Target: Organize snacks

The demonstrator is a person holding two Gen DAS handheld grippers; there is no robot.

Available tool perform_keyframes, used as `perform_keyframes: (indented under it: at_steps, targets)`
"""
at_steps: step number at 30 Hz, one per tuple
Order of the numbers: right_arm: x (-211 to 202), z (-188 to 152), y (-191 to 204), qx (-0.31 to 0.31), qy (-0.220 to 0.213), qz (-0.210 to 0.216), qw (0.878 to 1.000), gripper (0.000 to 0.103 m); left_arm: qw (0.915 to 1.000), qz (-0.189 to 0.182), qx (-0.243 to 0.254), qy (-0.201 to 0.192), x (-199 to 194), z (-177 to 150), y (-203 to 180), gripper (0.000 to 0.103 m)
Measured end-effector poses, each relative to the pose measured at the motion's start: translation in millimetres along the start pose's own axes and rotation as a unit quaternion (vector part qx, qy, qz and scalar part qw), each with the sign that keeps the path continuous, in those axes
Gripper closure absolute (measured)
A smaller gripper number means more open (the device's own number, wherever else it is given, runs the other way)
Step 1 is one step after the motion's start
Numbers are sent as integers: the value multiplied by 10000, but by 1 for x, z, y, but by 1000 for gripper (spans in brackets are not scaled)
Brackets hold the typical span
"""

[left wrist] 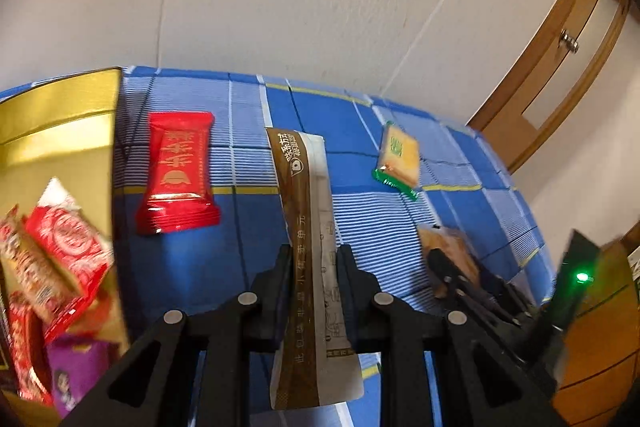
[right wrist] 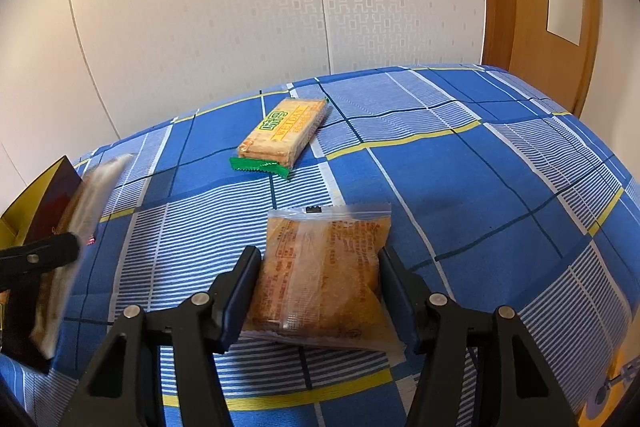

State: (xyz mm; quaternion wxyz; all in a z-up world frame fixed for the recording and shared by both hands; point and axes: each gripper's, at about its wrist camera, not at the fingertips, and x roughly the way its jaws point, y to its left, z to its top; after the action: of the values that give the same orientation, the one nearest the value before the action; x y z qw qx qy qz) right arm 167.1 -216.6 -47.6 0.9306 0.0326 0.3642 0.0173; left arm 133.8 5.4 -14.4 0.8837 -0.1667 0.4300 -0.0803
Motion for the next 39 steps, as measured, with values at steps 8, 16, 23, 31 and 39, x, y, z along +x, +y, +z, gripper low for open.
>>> perform_keyframes:
  at_steps: [8,16,23,31,39]
  targets:
    - [1,0,0,-31,5,-12,10000,43,9983,8,-458,-362,-40,-6,37,81]
    - [1,0,0,-61,3,-28,10000,43,9933,259,-969,-582,-72,-9,92,81]
    - [0,0,1,-64,-1,-16,10000,43,9862,647,-1211,-925,-104,-10,139,81]
    - [0,0,1,-67,1,-19,10000,43,9772,1153,-1399,-1101,-130,-13,189,81]
    - [0,-1,1,-67,-1,-21,10000,43,9694,1705,-1428,-1035,-140,-14,223,81]
